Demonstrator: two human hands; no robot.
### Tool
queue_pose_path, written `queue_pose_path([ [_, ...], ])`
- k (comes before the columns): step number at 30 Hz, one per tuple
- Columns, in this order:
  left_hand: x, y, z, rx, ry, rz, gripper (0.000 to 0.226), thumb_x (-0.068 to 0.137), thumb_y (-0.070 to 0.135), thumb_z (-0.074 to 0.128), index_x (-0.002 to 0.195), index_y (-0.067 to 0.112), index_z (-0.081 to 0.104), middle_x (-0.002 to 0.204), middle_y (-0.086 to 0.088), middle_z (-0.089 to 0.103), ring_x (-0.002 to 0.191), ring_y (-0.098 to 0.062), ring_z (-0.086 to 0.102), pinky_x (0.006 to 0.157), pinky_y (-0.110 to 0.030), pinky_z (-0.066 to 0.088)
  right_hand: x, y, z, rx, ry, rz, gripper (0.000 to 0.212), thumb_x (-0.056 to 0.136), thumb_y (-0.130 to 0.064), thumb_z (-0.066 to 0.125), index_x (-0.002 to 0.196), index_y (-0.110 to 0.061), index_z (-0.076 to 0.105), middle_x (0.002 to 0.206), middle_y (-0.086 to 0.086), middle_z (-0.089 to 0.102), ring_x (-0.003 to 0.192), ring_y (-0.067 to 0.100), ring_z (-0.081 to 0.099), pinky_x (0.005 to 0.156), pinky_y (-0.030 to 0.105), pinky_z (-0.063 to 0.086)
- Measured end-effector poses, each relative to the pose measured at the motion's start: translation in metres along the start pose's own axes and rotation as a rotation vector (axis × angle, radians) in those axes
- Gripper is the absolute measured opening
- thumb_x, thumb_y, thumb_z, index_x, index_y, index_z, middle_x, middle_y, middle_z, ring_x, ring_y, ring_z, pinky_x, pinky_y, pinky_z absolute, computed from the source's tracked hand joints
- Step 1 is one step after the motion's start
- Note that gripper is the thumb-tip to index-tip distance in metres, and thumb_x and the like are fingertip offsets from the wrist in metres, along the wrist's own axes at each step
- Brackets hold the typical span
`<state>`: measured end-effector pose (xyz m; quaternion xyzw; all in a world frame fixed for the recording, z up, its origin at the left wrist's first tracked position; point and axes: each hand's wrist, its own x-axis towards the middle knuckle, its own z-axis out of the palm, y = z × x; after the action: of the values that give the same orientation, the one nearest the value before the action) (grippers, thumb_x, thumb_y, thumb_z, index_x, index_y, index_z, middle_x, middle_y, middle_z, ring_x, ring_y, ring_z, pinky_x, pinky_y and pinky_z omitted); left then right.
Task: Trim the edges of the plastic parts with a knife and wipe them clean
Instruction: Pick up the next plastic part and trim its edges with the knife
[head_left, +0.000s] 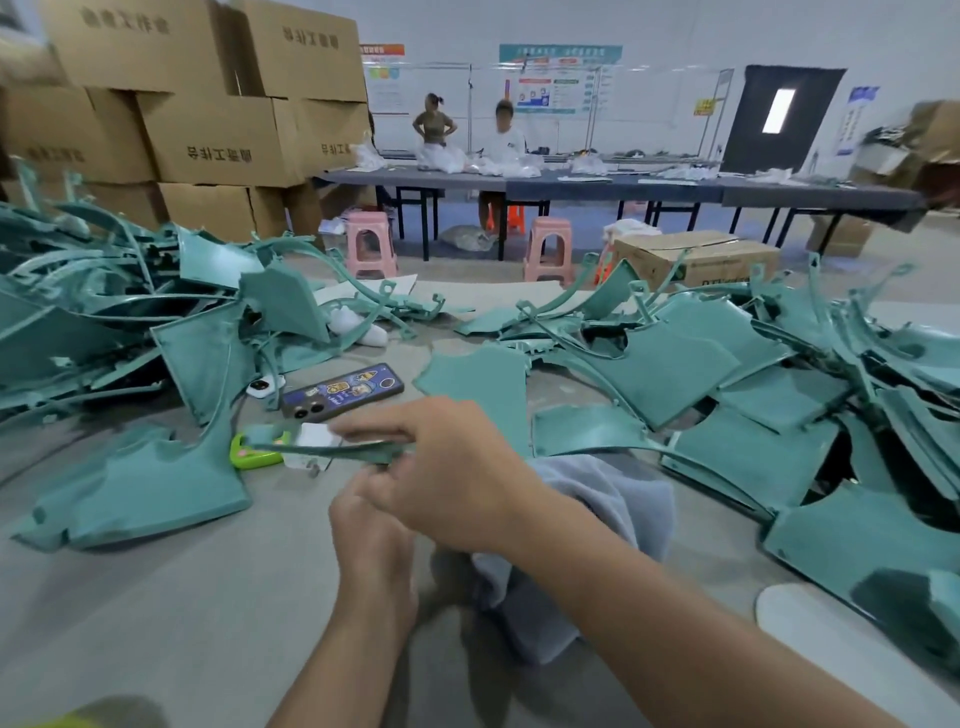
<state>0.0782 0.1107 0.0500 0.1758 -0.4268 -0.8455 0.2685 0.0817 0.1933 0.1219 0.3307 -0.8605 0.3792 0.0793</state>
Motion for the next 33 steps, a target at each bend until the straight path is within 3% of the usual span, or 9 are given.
queue_pose_path([
  [4, 0.027, -0.001, -0.026, -0.055, 0.118, -0.157, 0.022, 0.100, 0.002, 0.055, 0.084, 0.015, 0.063, 0.060, 0.009, 0.070, 0.055, -0.005, 0.066, 0.064, -0.023, 0.061, -0.015, 0.023, -0.024, -0.185, 0.205, 0.157, 0.064, 0.079, -0.029, 0.072, 0.140, -0.043, 0.055, 0.132, -0.013, 0.067, 0.123, 0.008, 0.057, 0.105, 0.028, 0.044],
  [9, 0.047, 0.009, -0.051, -0.174, 0.255, -0.155, 0.025, 0.099, 0.002, 0.053, 0.084, 0.021, 0.057, 0.074, 0.005, 0.067, 0.060, -0.006, 0.058, 0.062, -0.019, 0.052, -0.058, 0.059, -0.043, -0.340, -0.247, 0.425, 0.099, 0.067, -0.039, 0.079, 0.152, -0.049, 0.030, 0.134, -0.010, 0.064, 0.121, 0.018, 0.059, 0.093, 0.029, 0.046],
  [14, 0.053, 0.007, -0.052, -0.159, 0.190, -0.125, 0.027, 0.101, 0.001, 0.050, 0.088, 0.024, 0.052, 0.082, 0.007, 0.059, 0.065, -0.004, 0.055, 0.059, -0.018, 0.044, -0.071, 0.087, -0.083, -0.249, 0.458, 0.500, 0.063, 0.066, 0.009, 0.052, 0.109, -0.030, 0.079, 0.101, -0.005, 0.077, 0.097, 0.008, 0.065, 0.081, -0.006, 0.033],
  [18, 0.051, 0.001, -0.047, -0.058, 0.122, -0.074, 0.028, 0.100, -0.001, 0.049, 0.085, 0.019, 0.062, 0.073, 0.013, 0.069, 0.067, -0.003, 0.060, 0.057, -0.015, 0.045, -0.084, 0.095, -0.153, -0.429, 0.829, 0.696, 0.055, 0.072, 0.006, 0.063, 0.118, -0.022, 0.073, 0.108, 0.012, 0.075, 0.095, 0.024, 0.064, 0.091, 0.028, 0.049],
  [22, 0.048, -0.007, -0.038, 0.074, 0.080, -0.054, 0.025, 0.099, 0.007, 0.053, 0.094, 0.019, 0.075, 0.088, 0.002, 0.076, 0.082, -0.018, 0.068, 0.075, -0.031, 0.055, -0.081, 0.069, -0.141, -0.621, 0.602, 0.563, 0.084, 0.070, 0.008, 0.068, 0.142, -0.032, 0.055, 0.131, 0.009, 0.062, 0.125, 0.029, 0.051, 0.107, 0.037, 0.036],
  [25, 0.048, -0.010, -0.040, 0.188, 0.059, -0.047, 0.027, 0.092, 0.019, 0.056, 0.096, 0.031, 0.080, 0.097, -0.002, 0.078, 0.089, -0.025, 0.071, 0.090, -0.046, 0.056, -0.082, 0.057, -0.095, -0.472, 0.355, 0.421, 0.046, 0.078, -0.007, 0.068, 0.112, -0.038, 0.073, 0.090, -0.007, 0.070, 0.077, 0.002, 0.063, 0.076, 0.026, 0.051],
  [27, 0.046, -0.011, -0.042, 0.251, 0.038, -0.029, 0.027, 0.087, 0.024, 0.057, 0.093, 0.035, 0.080, 0.104, -0.003, 0.077, 0.101, -0.029, 0.071, 0.097, -0.051, 0.055, -0.081, 0.068, -0.068, -0.559, 0.183, 0.499, 0.017, 0.086, -0.019, 0.063, 0.096, -0.028, 0.073, 0.080, -0.005, 0.066, 0.074, 0.015, 0.062, 0.061, 0.030, 0.045],
  [30, 0.042, -0.012, -0.044, 0.387, 0.021, 0.062, 0.032, 0.092, 0.021, 0.056, 0.090, 0.044, 0.079, 0.098, 0.009, 0.078, 0.102, -0.020, 0.070, 0.090, -0.041, 0.057, -0.085, 0.097, -0.047, -0.632, 0.022, 0.665, 0.007, 0.087, -0.016, 0.060, 0.080, -0.018, 0.056, 0.085, 0.002, 0.057, 0.077, 0.027, 0.051, 0.060, 0.033, 0.039],
  [33, 0.039, -0.013, -0.045, 0.560, -0.037, 0.161, 0.040, 0.094, 0.020, 0.053, 0.088, 0.053, 0.074, 0.084, 0.026, 0.073, 0.079, -0.001, 0.065, 0.072, -0.028, 0.051, -0.102, 0.129, -0.050, -0.596, 0.056, 0.744, 0.013, 0.092, -0.023, 0.055, 0.081, -0.024, 0.049, 0.098, 0.003, 0.062, 0.084, 0.024, 0.045, 0.086, 0.037, 0.040],
])
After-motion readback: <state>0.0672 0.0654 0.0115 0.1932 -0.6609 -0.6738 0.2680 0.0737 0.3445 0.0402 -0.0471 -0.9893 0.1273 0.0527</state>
